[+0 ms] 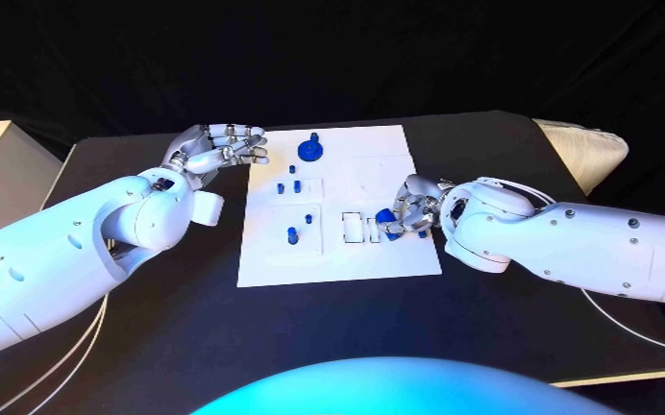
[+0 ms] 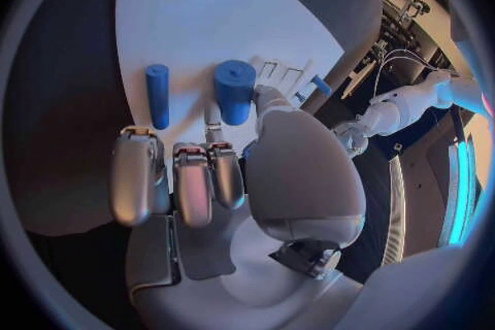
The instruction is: Assemble the parts on the task board
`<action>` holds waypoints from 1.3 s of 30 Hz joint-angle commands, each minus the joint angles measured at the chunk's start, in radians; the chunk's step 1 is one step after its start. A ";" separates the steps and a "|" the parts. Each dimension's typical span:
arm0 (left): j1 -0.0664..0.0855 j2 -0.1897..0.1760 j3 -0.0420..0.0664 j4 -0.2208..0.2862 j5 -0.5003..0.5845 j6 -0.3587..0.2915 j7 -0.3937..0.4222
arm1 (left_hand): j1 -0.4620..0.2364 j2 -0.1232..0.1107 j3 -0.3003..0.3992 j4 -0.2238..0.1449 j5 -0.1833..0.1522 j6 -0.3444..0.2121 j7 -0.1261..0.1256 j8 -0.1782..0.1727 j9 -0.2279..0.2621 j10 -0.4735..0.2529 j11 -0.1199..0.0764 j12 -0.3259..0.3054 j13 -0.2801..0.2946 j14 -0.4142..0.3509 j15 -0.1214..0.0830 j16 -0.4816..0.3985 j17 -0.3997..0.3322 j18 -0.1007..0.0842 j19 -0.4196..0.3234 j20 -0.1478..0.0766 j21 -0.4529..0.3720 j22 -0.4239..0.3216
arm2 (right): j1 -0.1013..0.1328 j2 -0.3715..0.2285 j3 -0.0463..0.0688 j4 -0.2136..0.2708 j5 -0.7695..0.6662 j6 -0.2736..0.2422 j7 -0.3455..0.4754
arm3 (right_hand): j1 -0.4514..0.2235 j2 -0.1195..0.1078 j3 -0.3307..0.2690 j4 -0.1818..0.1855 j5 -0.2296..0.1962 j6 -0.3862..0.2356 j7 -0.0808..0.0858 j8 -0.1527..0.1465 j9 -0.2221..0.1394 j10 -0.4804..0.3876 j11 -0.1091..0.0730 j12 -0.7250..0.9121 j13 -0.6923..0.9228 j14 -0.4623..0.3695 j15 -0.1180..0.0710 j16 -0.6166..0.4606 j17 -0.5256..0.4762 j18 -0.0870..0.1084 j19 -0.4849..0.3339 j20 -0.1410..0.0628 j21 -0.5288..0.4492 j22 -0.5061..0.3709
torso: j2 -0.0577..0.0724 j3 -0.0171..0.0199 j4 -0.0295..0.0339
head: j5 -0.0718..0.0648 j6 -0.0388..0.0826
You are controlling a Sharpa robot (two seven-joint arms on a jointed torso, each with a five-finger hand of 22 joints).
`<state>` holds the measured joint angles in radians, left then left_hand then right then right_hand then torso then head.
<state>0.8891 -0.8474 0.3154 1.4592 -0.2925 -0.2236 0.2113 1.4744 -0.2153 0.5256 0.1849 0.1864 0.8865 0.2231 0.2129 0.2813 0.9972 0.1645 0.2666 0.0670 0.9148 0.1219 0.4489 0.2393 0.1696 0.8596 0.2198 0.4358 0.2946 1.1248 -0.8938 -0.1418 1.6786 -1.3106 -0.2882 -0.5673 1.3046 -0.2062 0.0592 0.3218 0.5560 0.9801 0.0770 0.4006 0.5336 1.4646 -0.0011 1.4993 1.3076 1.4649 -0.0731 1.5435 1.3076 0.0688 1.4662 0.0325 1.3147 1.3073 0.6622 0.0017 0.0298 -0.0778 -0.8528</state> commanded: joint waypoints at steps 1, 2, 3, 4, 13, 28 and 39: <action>-0.001 0.000 0.001 0.002 0.006 0.011 0.002 | -0.005 0.008 -0.001 0.005 0.000 0.003 0.001 0.005 -0.001 -0.002 0.003 -0.005 0.001 0.006 0.002 -0.004 0.001 0.010 0.008 0.001 -0.007 -0.002 | -0.010 -0.003 -0.009 -0.004 -0.028 0.046 -0.007 | 0.042 -0.007 0.074 -0.035 0.058 0.001 -0.001 -0.008 -0.003 0.048 -0.002 -0.007 0.193 0.094 0.001 0.007 0.208 -0.018 0.059 -0.005 0.009 0.119 | 0.001 0.0003 0.0000 | 0.000 0.001; -0.001 0.000 0.001 0.002 0.006 0.011 0.002 | -0.005 0.008 -0.001 0.005 0.000 0.003 0.001 0.005 -0.001 -0.002 0.003 -0.005 0.001 0.006 0.002 -0.004 0.001 0.010 0.008 0.001 -0.007 -0.002 | -0.010 -0.005 -0.009 -0.004 -0.030 0.045 -0.007 | 0.044 -0.014 0.091 -0.034 0.069 0.003 -0.001 -0.010 -0.004 0.048 -0.001 -0.007 0.194 0.095 0.001 0.008 0.209 -0.018 0.060 -0.005 0.010 0.120 | 0.001 0.0003 -0.0002 | 0.000 0.001; -0.001 0.000 0.001 0.001 0.006 0.011 0.002 | -0.005 0.008 -0.001 0.005 0.000 0.003 0.001 0.005 -0.001 -0.002 0.003 -0.005 0.001 0.006 0.002 -0.004 0.001 0.010 0.008 0.001 -0.007 -0.002 | -0.010 -0.007 -0.009 -0.004 -0.033 0.045 -0.008 | 0.044 -0.017 0.096 -0.034 0.072 0.004 0.000 -0.011 -0.005 0.049 -0.001 -0.007 0.194 0.095 0.002 0.008 0.209 -0.019 0.060 -0.004 0.012 0.121 | 0.002 0.0004 -0.0001 | 0.000 0.001; -0.001 0.000 0.001 0.001 0.006 0.011 0.001 | -0.005 0.008 -0.001 0.005 0.000 0.003 0.001 0.005 -0.001 -0.002 0.003 -0.005 0.001 0.006 0.002 -0.004 0.001 0.010 0.008 0.001 -0.007 -0.002 | -0.010 -0.007 -0.009 -0.003 -0.036 0.045 -0.008 | 0.044 -0.017 0.096 -0.034 0.072 0.004 0.000 -0.011 -0.005 0.049 -0.001 -0.007 0.194 0.095 0.002 0.008 0.209 -0.019 0.060 -0.004 0.012 0.121 | 0.002 0.0006 -0.0002 | 0.000 0.001; -0.001 0.000 0.001 0.001 0.006 0.013 0.000 | -0.005 0.008 -0.001 0.005 0.000 0.003 0.001 0.005 -0.001 -0.002 0.003 -0.005 0.001 0.006 0.002 -0.004 0.001 0.010 0.008 0.001 -0.007 -0.002 | -0.010 -0.005 -0.009 -0.005 -0.054 0.065 -0.009 | 0.004 -0.039 0.121 -0.032 0.011 0.005 0.004 -0.017 -0.007 0.046 0.004 -0.012 0.192 0.095 0.006 0.009 0.214 -0.019 0.060 -0.001 0.015 0.125 | 0.002 0.0001 0.0007 | 0.000 0.001; -0.001 0.000 0.001 0.000 0.006 0.013 -0.002 | -0.004 0.009 0.000 0.006 0.000 0.003 0.001 0.006 -0.001 -0.002 0.003 -0.005 0.001 0.006 0.002 -0.006 0.003 0.011 0.009 0.001 -0.010 -0.004 | -0.009 0.009 -0.009 -0.016 -0.104 0.098 -0.010 | -0.012 -0.046 0.119 -0.034 -0.058 0.006 0.005 -0.018 -0.006 0.044 0.005 -0.016 0.189 0.097 0.007 0.012 0.222 -0.021 0.061 0.001 0.022 0.132 | 0.002 -0.0005 -0.0005 | -0.003 -0.002; -0.001 0.001 0.001 -0.001 0.006 0.013 -0.003 | -0.004 0.009 0.000 0.006 0.000 0.003 0.001 0.006 -0.002 -0.002 0.004 -0.005 0.001 0.006 0.002 -0.007 0.003 0.011 0.010 0.001 -0.010 -0.004 | -0.008 0.004 -0.009 -0.005 -0.056 0.057 -0.006 | 0.000 -0.026 0.148 -0.033 -0.024 0.026 -0.006 -0.007 -0.002 0.053 -0.005 -0.007 0.198 0.099 0.000 0.016 0.232 -0.025 0.065 -0.003 0.044 0.145 | 0.001 -0.0003 0.0004 | -0.003 0.002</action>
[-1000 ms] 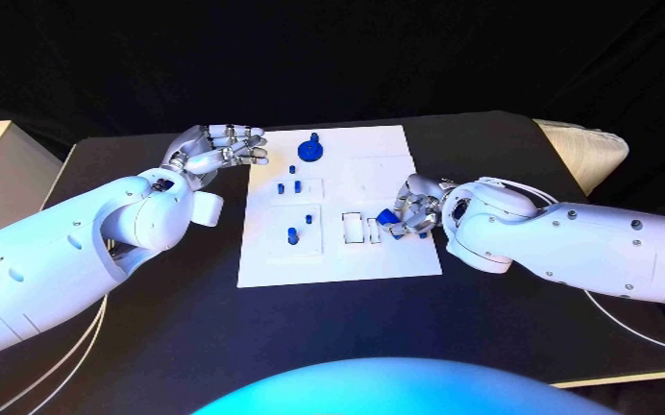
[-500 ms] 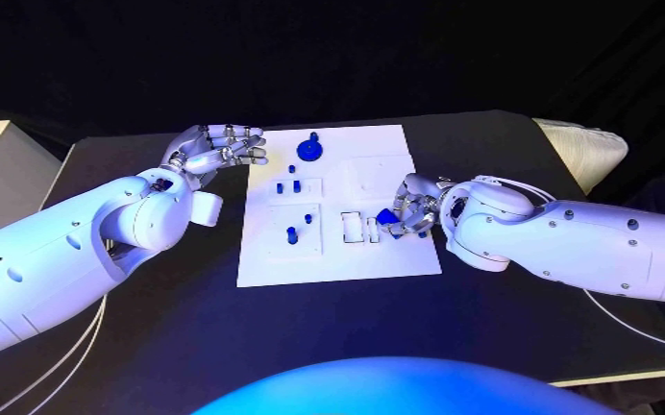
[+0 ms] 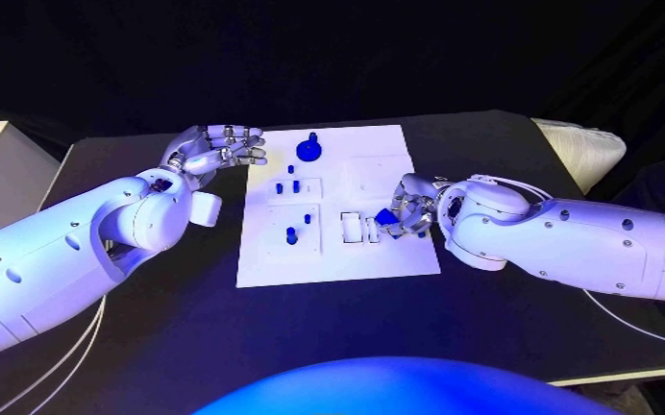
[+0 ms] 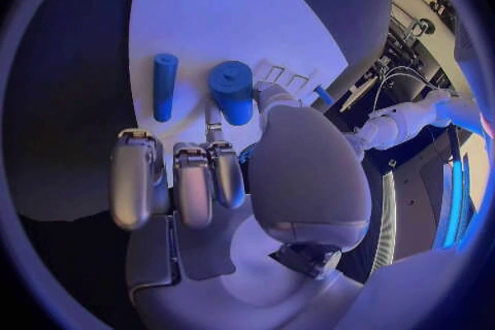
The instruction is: Assemble the parts on the task board
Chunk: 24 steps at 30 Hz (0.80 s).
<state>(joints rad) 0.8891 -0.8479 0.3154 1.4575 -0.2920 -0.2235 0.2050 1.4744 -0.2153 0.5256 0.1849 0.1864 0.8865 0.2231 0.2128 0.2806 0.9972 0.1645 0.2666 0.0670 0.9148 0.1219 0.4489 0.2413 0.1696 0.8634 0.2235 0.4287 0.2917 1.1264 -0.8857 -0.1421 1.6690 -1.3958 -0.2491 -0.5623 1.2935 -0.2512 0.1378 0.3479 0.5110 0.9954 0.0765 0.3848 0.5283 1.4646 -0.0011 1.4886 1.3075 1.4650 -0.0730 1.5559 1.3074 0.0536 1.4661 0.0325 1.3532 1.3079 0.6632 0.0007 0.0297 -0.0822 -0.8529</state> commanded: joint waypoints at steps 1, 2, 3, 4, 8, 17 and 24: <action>-0.001 0.002 0.001 0.001 0.005 0.013 0.004 | -0.004 0.009 0.000 0.006 0.000 0.003 0.001 0.006 -0.001 -0.002 0.004 -0.005 0.001 0.006 0.002 -0.007 0.001 0.011 0.006 -0.002 -0.003 -0.001 | -0.009 -0.006 -0.009 0.007 0.036 0.013 -0.010 | 0.010 0.019 0.072 -0.059 0.026 0.012 -0.006 0.009 0.003 0.054 -0.005 0.005 0.199 0.099 -0.001 0.004 0.232 -0.010 0.066 -0.004 0.006 0.146 | 0.000 0.0010 0.0005 | 0.002 0.002; -0.001 0.001 0.001 0.001 0.005 0.013 0.004 | -0.004 0.009 0.000 0.006 0.000 0.003 0.001 0.006 -0.001 -0.002 0.004 -0.005 0.001 0.006 0.002 -0.007 0.001 0.011 0.006 -0.002 -0.003 -0.001 | -0.008 -0.010 -0.008 0.013 0.050 0.003 -0.009 | 0.008 0.020 0.077 -0.059 0.033 0.015 -0.008 0.010 0.004 0.056 -0.006 0.008 0.201 0.100 -0.002 0.004 0.234 -0.010 0.066 -0.004 0.008 0.147 | 0.000 0.0012 0.0006 | 0.002 0.002; -0.001 0.001 0.001 0.000 0.005 0.013 0.003 | -0.004 0.009 0.000 0.006 0.000 0.003 0.001 0.006 -0.001 -0.002 0.004 -0.005 0.001 0.006 0.002 -0.007 0.001 0.011 0.006 -0.002 -0.003 -0.001 | -0.005 -0.013 -0.008 0.018 0.064 -0.006 -0.009 | 0.006 0.022 0.082 -0.059 0.040 0.018 -0.009 0.011 0.004 0.058 -0.008 0.010 0.203 0.100 -0.003 0.005 0.235 -0.011 0.067 -0.005 0.013 0.150 | 0.000 0.0009 0.0006 | 0.002 0.003; -0.001 0.001 0.001 0.000 0.005 0.013 0.003 | -0.004 0.010 0.000 0.008 0.000 0.004 0.001 0.007 -0.001 -0.002 0.004 -0.005 0.001 0.006 0.002 -0.007 0.002 0.011 0.007 -0.002 -0.004 -0.002 | -0.001 -0.016 -0.008 0.023 0.080 -0.015 -0.008 | 0.005 0.022 0.084 -0.059 0.042 0.020 -0.010 0.012 0.005 0.057 -0.009 0.009 0.202 0.100 -0.003 0.005 0.236 -0.011 0.067 -0.006 0.014 0.151 | 0.000 0.0008 0.0005 | 0.001 0.003; -0.001 0.001 0.001 0.000 0.005 0.013 0.003 | -0.004 0.010 0.000 0.008 0.000 0.004 0.001 0.007 -0.001 -0.002 0.004 -0.005 0.001 0.006 0.002 -0.007 0.002 0.011 0.007 -0.002 -0.004 -0.002 | 0.014 -0.025 -0.006 0.042 0.127 -0.039 -0.006 | -0.001 0.023 0.090 -0.058 0.049 0.025 -0.012 0.015 0.006 0.059 -0.011 0.010 0.204 0.100 -0.005 0.006 0.238 -0.012 0.068 -0.007 0.018 0.153 | 0.000 -0.0008 0.0005 | 0.002 0.005; -0.001 0.002 0.001 0.000 0.005 0.013 0.003 | -0.005 0.013 0.001 0.010 0.000 0.004 0.001 0.007 -0.001 -0.002 0.004 -0.005 0.001 0.007 0.002 -0.008 0.003 0.011 0.008 -0.002 -0.006 -0.003 | 0.065 -0.039 -0.001 0.084 0.232 -0.076 -0.005 | -0.014 0.024 0.096 -0.057 0.050 0.029 -0.014 0.016 0.007 0.061 -0.012 0.013 0.206 0.101 -0.007 0.007 0.241 -0.013 0.069 -0.009 0.022 0.156 | 0.000 -0.0019 0.0000 | 0.002 0.008; -0.001 0.001 0.001 0.003 0.005 0.013 0.002 | -0.005 0.013 0.001 0.010 0.000 0.004 0.001 0.007 -0.001 -0.002 0.004 -0.005 0.001 0.007 0.002 -0.008 0.003 0.011 0.008 -0.002 -0.006 -0.003 | 0.075 -0.016 -0.001 0.081 0.279 -0.074 -0.005 | -0.025 0.026 0.102 -0.058 0.049 0.037 -0.018 0.020 0.009 0.070 -0.015 0.026 0.217 0.102 -0.008 0.008 0.243 -0.014 0.070 -0.011 0.027 0.159 | 0.001 -0.0023 0.0014 | 0.003 0.008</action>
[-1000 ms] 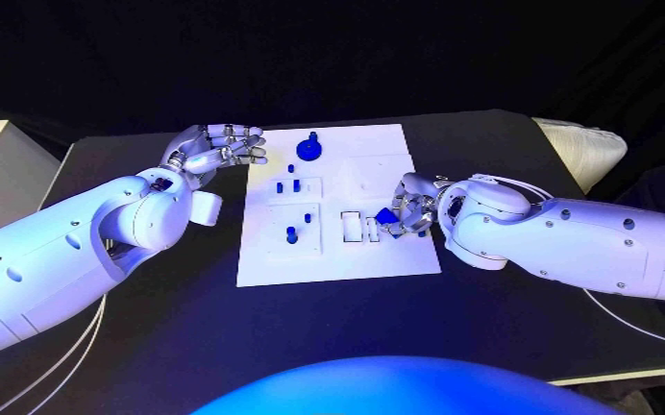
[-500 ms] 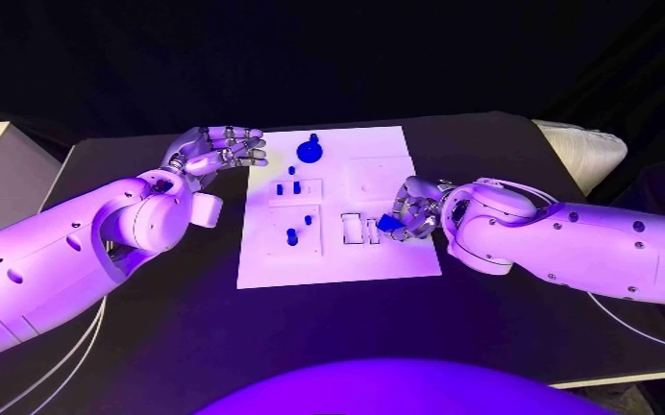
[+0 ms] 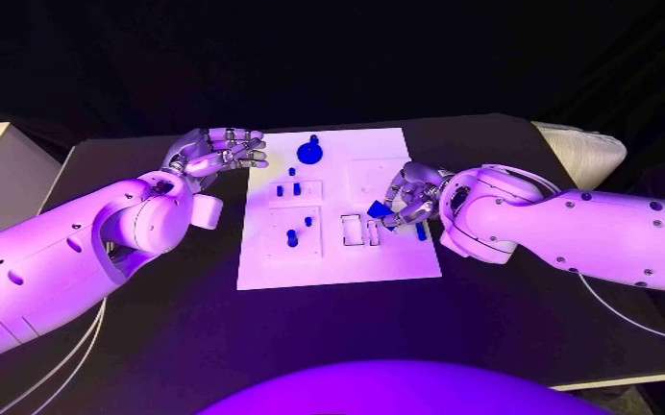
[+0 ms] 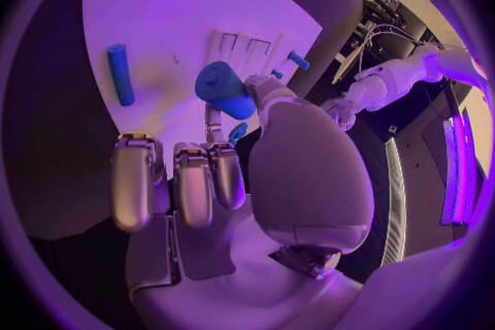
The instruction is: Assemble the parts on the task board
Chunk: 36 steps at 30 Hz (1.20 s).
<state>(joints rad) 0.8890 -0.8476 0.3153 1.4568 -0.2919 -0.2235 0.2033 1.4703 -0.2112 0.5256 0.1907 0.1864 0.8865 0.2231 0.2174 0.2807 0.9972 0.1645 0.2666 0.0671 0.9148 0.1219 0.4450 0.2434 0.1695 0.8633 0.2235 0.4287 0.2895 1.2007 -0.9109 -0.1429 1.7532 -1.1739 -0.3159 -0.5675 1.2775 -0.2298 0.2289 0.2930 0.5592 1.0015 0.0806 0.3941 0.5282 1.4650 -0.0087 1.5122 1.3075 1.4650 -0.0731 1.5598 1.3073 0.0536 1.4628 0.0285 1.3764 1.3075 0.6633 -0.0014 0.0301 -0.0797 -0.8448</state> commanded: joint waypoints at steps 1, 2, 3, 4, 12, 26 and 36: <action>-0.001 0.001 0.001 0.004 0.005 0.013 0.004 | -0.001 0.009 0.001 0.004 0.000 0.004 0.001 0.003 -0.001 -0.002 0.004 -0.005 0.001 0.007 0.002 -0.004 0.001 0.011 0.008 -0.002 -0.006 -0.001 | 0.001 0.016 -0.001 -0.008 0.061 -0.004 0.000 | -0.012 0.004 0.012 -0.003 0.000 0.031 -0.022 0.012 0.009 0.069 -0.008 0.001 0.216 0.102 -0.009 0.004 0.244 -0.014 0.074 -0.007 0.004 0.160 | 0.001 -0.0004 0.0002 | 0.001 0.000; -0.001 0.000 0.001 0.004 0.005 0.013 0.003 | -0.001 0.009 0.001 0.004 0.000 0.004 0.001 0.003 -0.001 -0.002 0.004 -0.005 0.001 0.007 0.002 -0.004 0.001 0.011 0.008 -0.002 -0.006 -0.001 | 0.000 0.022 -0.002 -0.013 0.063 0.000 0.000 | -0.012 0.004 0.012 -0.003 0.000 0.031 -0.022 0.012 0.009 0.069 -0.008 0.001 0.216 0.102 -0.009 0.004 0.244 -0.014 0.074 -0.007 0.004 0.160 | 0.001 -0.0007 0.0001 | 0.001 0.000; -0.001 0.000 0.001 0.005 0.005 0.013 0.003 | -0.001 0.009 0.001 0.004 0.000 0.004 0.001 0.003 -0.001 -0.002 0.004 -0.005 0.001 0.007 0.002 -0.004 0.001 0.011 0.008 -0.002 -0.006 -0.001 | -0.001 0.029 -0.003 -0.018 0.066 0.004 0.000 | -0.014 0.004 0.012 -0.002 -0.001 0.031 -0.022 0.012 0.009 0.069 -0.008 0.001 0.216 0.102 -0.009 0.004 0.244 -0.014 0.074 -0.007 0.004 0.160 | 0.001 -0.0004 -0.0001 | 0.002 0.000; -0.001 0.000 0.001 0.005 0.006 0.013 0.003 | -0.001 0.009 0.001 0.004 0.000 0.004 0.001 0.003 -0.001 -0.002 0.004 -0.005 0.001 0.007 0.002 -0.004 0.001 0.011 0.008 -0.002 -0.006 -0.001 | -0.002 0.034 -0.004 -0.022 0.066 0.006 0.000 | -0.019 0.004 0.013 -0.002 -0.004 0.031 -0.022 0.012 0.009 0.068 -0.008 0.000 0.215 0.102 -0.009 0.003 0.243 -0.014 0.073 -0.008 0.003 0.159 | 0.001 -0.0005 0.0001 | 0.003 -0.001; -0.001 -0.002 0.001 0.008 0.006 0.015 0.001 | -0.001 0.009 0.001 0.004 0.000 0.004 0.001 0.003 -0.001 -0.002 0.004 -0.005 0.001 0.007 0.002 -0.004 0.001 0.011 0.008 -0.002 -0.006 -0.001 | -0.018 0.083 -0.009 -0.058 0.031 0.022 -0.005 | -0.123 0.024 0.001 0.000 -0.113 0.032 -0.021 0.013 0.011 0.069 -0.006 -0.002 0.216 0.101 -0.008 0.003 0.241 -0.014 0.072 -0.008 0.001 0.161 | 0.001 0.0009 0.0016 | 0.003 -0.004; -0.001 -0.004 0.001 0.009 0.006 0.016 -0.001 | -0.001 0.010 0.001 0.006 0.000 0.004 0.001 0.003 -0.002 -0.002 0.003 -0.005 0.001 0.008 0.002 -0.006 0.002 0.011 0.009 -0.002 -0.008 -0.003 | -0.032 0.124 -0.014 -0.086 0.001 0.046 -0.011 | -0.155 0.038 -0.006 -0.001 -0.141 0.033 -0.021 0.014 0.012 0.072 -0.007 0.003 0.220 0.102 -0.008 0.004 0.245 -0.015 0.073 -0.007 0.006 0.165 | 0.002 0.0012 0.0008 | 0.011 -0.011; -0.001 -0.005 0.001 0.009 0.006 0.018 -0.004 | -0.001 0.010 0.001 0.007 0.000 0.004 0.001 0.004 -0.002 -0.002 0.004 -0.005 0.001 0.008 0.002 -0.006 0.003 0.011 0.010 -0.002 -0.009 -0.003 | -0.033 0.127 -0.014 -0.082 -0.006 0.052 -0.011 | -0.163 0.038 -0.010 -0.001 -0.146 0.033 -0.022 0.015 0.012 0.072 -0.007 0.003 0.221 0.102 -0.008 0.004 0.245 -0.015 0.073 -0.007 0.006 0.165 | 0.001 0.0020 -0.0001 | 0.013 -0.015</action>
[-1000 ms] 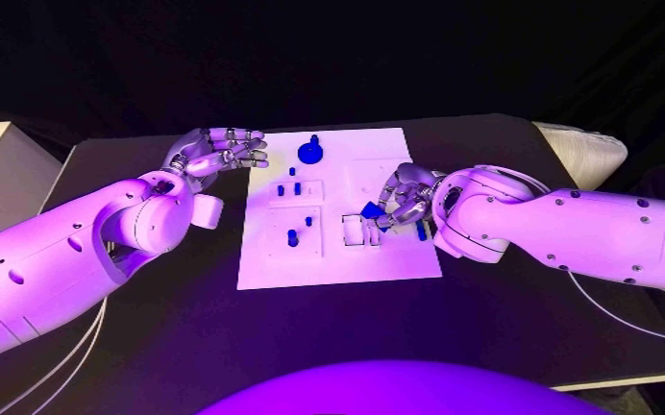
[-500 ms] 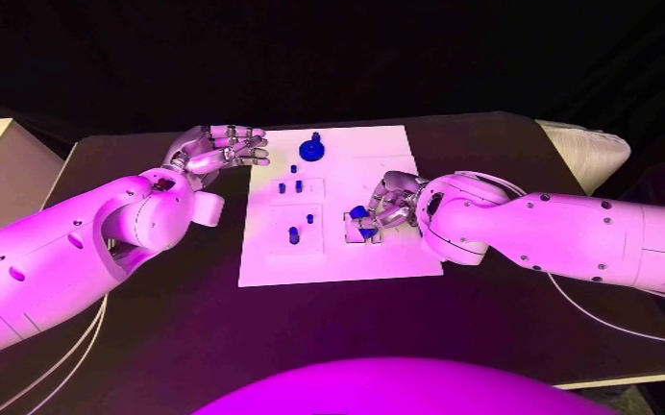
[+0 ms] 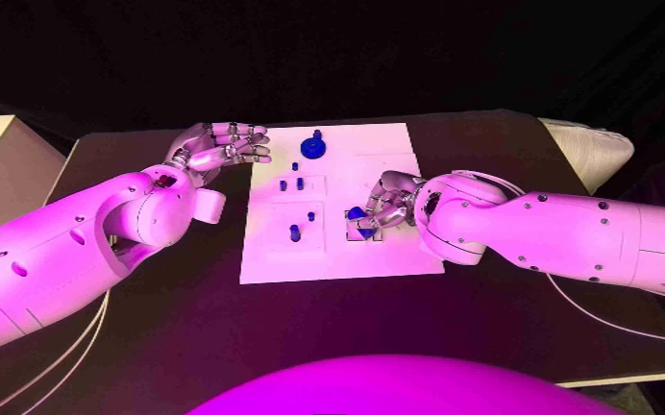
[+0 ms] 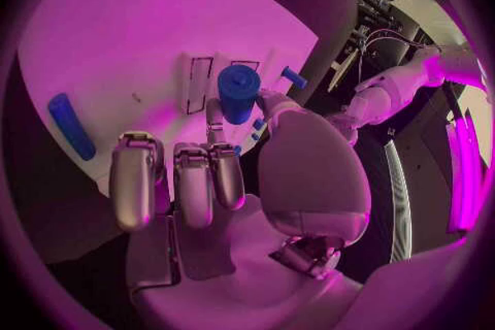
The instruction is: Assemble the parts on the task board
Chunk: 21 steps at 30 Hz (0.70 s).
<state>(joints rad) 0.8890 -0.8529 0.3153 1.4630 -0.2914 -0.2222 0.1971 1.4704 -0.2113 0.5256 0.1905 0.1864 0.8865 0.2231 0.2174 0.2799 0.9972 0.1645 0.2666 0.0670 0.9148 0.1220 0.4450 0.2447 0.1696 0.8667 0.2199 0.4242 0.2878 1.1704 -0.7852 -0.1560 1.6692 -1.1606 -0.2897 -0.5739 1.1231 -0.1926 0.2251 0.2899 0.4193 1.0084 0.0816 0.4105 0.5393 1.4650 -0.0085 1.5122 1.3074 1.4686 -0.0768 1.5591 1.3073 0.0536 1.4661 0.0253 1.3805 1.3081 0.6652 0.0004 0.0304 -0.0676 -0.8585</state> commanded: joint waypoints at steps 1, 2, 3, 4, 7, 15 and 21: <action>-0.001 0.001 0.001 0.003 0.005 0.017 0.002 | -0.002 0.010 0.001 0.009 0.000 0.005 0.001 0.004 -0.001 -0.002 0.004 -0.005 0.001 0.008 0.002 -0.007 0.002 0.011 0.007 0.002 -0.005 -0.002 | -0.003 0.002 -0.001 0.000 -0.025 0.024 -0.005 | -0.015 0.000 -0.010 0.003 -0.012 0.027 -0.023 -0.001 0.001 0.073 -0.007 0.004 0.221 0.098 -0.005 0.004 0.244 -0.015 0.070 -0.004 0.002 0.164 | 0.000 0.0003 -0.0005 | 0.001 -0.001; -0.001 0.001 0.001 0.003 0.005 0.017 0.001 | -0.002 0.010 0.001 0.009 0.000 0.005 0.001 0.004 -0.001 -0.002 0.004 -0.005 0.001 0.008 0.002 -0.007 0.002 0.011 0.007 0.002 -0.005 -0.002 | -0.003 0.003 -0.001 -0.002 -0.031 0.022 -0.005 | -0.021 0.002 -0.014 0.003 -0.019 0.027 -0.023 0.000 0.002 0.073 -0.007 0.004 0.221 0.098 -0.005 0.004 0.244 -0.014 0.070 -0.004 0.001 0.164 | 0.000 0.0003 -0.0005 | 0.001 -0.001; -0.001 0.001 0.001 0.003 0.005 0.017 0.001 | -0.002 0.010 0.001 0.009 0.000 0.005 0.001 0.004 -0.001 -0.002 0.004 -0.005 0.001 0.008 0.002 -0.007 0.002 0.011 0.007 0.002 -0.005 -0.002 | -0.003 0.004 -0.001 -0.004 -0.036 0.021 -0.005 | -0.026 0.003 -0.018 0.002 -0.032 0.027 -0.024 0.001 0.002 0.073 -0.008 0.004 0.221 0.098 -0.005 0.004 0.244 -0.014 0.070 -0.004 0.001 0.165 | 0.000 0.0004 -0.0008 | 0.001 -0.001; -0.001 0.001 0.001 0.002 0.005 0.017 0.001 | -0.002 0.010 0.001 0.009 0.000 0.005 0.001 0.004 -0.001 -0.002 0.004 -0.005 0.001 0.008 0.002 -0.007 0.002 0.011 0.007 0.002 -0.005 -0.002 | -0.003 0.005 -0.001 -0.006 -0.040 0.019 -0.005 | -0.036 0.007 -0.030 0.002 -0.061 0.028 -0.024 0.002 0.003 0.073 -0.008 0.004 0.221 0.098 -0.006 0.004 0.244 -0.014 0.070 -0.005 0.001 0.165 | -0.001 0.0000 -0.0006 | 0.000 0.000; -0.001 0.001 0.001 0.002 0.006 0.017 0.000 | -0.003 0.011 0.001 0.010 0.000 0.005 0.001 0.004 -0.001 -0.002 0.004 -0.005 0.001 0.008 0.003 -0.007 0.003 0.011 0.007 0.002 -0.006 -0.003 | -0.003 0.010 -0.001 -0.013 -0.053 0.014 -0.006 | -0.042 0.013 -0.040 0.003 -0.079 0.027 -0.025 0.004 0.004 0.072 -0.009 0.003 0.221 0.098 -0.006 0.005 0.245 -0.015 0.070 -0.005 0.002 0.166 | 0.000 -0.0003 -0.0002 | 0.000 0.000; -0.001 0.001 0.001 0.002 0.006 0.016 0.000 | -0.003 0.013 0.001 0.012 0.000 0.005 0.001 0.005 -0.001 -0.003 0.004 -0.005 0.001 0.008 0.003 -0.008 0.003 0.011 0.008 0.002 -0.007 -0.004 | -0.003 0.020 -0.001 -0.028 -0.082 0.009 -0.006 | -0.067 0.048 -0.054 0.004 -0.097 0.026 -0.026 0.008 0.006 0.074 -0.010 0.004 0.223 0.098 -0.007 0.005 0.245 -0.015 0.070 -0.005 0.002 0.167 | 0.001 -0.0001 0.0015 | 0.000 -0.001; -0.001 0.001 0.001 0.001 0.006 0.016 -0.001 | -0.003 0.013 0.001 0.012 0.000 0.005 0.001 0.005 -0.001 -0.003 0.004 -0.005 0.001 0.008 0.003 -0.008 0.003 0.011 0.008 0.002 -0.007 -0.004 | -0.004 0.020 -0.001 -0.019 -0.086 0.013 -0.004 | -0.095 0.056 -0.061 0.005 -0.094 0.026 -0.026 0.010 0.007 0.074 -0.010 0.004 0.224 0.099 -0.007 0.005 0.246 -0.015 0.071 -0.006 0.004 0.169 | 0.000 0.0005 -0.0007 | 0.001 -0.004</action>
<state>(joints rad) 0.8890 -0.8529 0.3153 1.4622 -0.2911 -0.2212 0.1926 1.4664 -0.2073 0.5255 0.1961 0.1864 0.8865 0.2231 0.2173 0.2801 0.9972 0.1645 0.2666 0.0670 0.9148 0.1220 0.4411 0.2469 0.1696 0.8667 0.2200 0.4203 0.2849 1.1668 -0.7652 -0.1579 1.6479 -1.2192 -0.2857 -0.5755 1.0334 -0.1345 0.1680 0.2945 0.3217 1.0406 0.0566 0.4222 0.5471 1.4688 -0.0121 1.5121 1.3074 1.4687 -0.0768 1.5590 1.3080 0.0536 1.4661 0.0253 1.3805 1.3079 0.6655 0.0004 0.0307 -0.0672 -0.8614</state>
